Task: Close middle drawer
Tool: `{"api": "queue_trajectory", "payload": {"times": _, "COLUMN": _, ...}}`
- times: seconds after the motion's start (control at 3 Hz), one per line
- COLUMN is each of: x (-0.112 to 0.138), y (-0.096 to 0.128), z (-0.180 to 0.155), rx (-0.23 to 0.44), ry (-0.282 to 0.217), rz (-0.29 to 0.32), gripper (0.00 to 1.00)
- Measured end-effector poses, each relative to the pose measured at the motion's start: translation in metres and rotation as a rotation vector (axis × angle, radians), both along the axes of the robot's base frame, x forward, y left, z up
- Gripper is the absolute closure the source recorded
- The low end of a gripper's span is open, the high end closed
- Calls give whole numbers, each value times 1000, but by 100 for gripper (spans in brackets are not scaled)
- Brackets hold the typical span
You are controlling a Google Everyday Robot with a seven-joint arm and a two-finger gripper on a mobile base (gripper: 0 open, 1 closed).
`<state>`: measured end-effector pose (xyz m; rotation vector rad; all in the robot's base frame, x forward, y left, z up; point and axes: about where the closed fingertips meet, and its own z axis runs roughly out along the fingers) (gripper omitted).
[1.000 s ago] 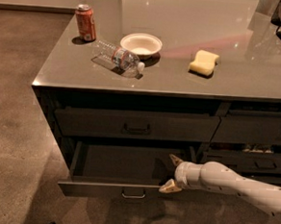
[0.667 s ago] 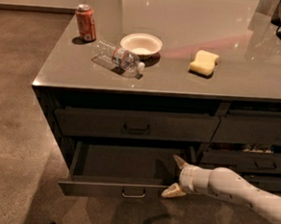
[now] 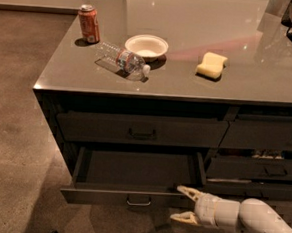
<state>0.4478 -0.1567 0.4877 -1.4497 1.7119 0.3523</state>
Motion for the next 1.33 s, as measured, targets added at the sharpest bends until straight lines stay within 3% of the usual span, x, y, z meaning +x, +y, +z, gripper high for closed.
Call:
{"api": "queue_trajectory", "payload": {"times": 0.33, "x": -20, "y": 4, "z": -18, "rx": 36, "ry": 26, "rz": 67, "gripper": 57}}
{"api": "queue_trajectory", "payload": {"times": 0.67, "x": -25, "y": 8, "z": -23, "rx": 46, "ry": 31, "rz": 86, "gripper": 89}}
{"api": "queue_trajectory", "payload": {"times": 1.0, "x": -25, "y": 10, "z": -23, "rx": 47, "ry": 22, "rz": 82, "gripper": 100}}
{"api": "queue_trajectory", "payload": {"times": 1.33, "x": -19, "y": 14, "z": -66, "rx": 47, "ry": 92, "rz": 148, "gripper": 100}}
